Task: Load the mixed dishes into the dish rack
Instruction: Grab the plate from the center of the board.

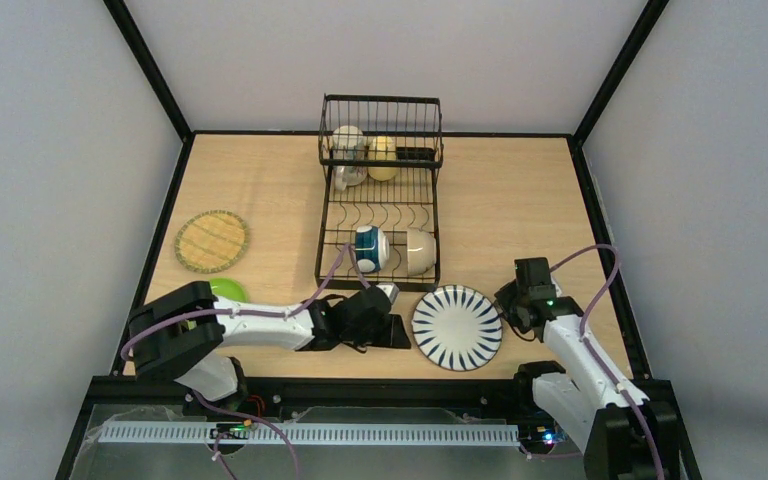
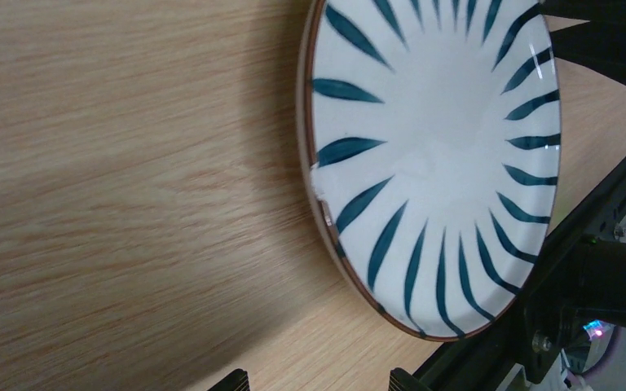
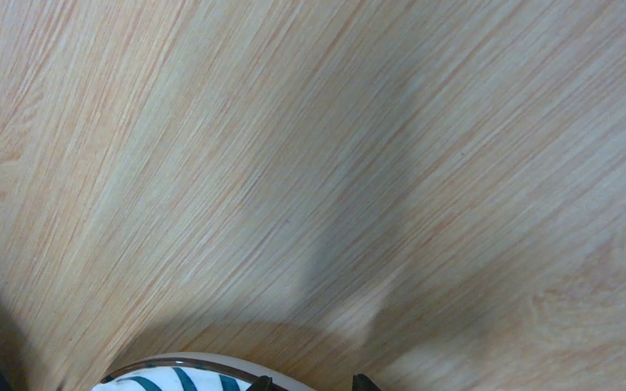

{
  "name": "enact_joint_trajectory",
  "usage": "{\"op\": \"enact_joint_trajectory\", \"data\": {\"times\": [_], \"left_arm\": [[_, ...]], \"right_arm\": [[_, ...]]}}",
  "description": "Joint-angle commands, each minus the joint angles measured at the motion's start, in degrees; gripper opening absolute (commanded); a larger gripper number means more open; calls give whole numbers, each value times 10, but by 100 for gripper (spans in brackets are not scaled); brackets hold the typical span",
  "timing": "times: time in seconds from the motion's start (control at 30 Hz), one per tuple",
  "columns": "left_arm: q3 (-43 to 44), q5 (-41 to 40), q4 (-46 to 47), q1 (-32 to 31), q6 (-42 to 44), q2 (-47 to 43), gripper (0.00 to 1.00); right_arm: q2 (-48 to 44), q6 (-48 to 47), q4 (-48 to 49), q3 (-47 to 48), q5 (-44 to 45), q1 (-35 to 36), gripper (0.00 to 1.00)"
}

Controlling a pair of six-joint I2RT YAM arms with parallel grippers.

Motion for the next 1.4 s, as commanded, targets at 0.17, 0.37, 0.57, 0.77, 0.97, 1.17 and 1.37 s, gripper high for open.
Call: {"op": "enact_joint_trajectory", "data": {"times": [0.17,0.37,0.57,0.77,0.97,1.17,1.37], "left_arm": [[-69,-42,155,-5,-78,5,98],[-97,-43,246,-4,-120,36,99],[-106,-43,333,-5,-164,93,99],[-106,-68,387,-10,-195,141,99],[-90,-90,388,-25,-208,172,99],[-79,-110,406,-38,-222,199,99],[-62,-110,464,-50,-224,228,99]], "right_arm": [[-33,-3,-56,-15,-13,5,54],[-31,-14,-58,-16,-20,5,54],[-31,-23,-58,-13,-27,6,54],[-36,-32,-68,-6,-47,9,54],[-61,-38,-87,-6,-65,11,54],[-71,-50,-93,-5,-85,12,54],[-72,-61,-87,-13,-101,12,54]]}}
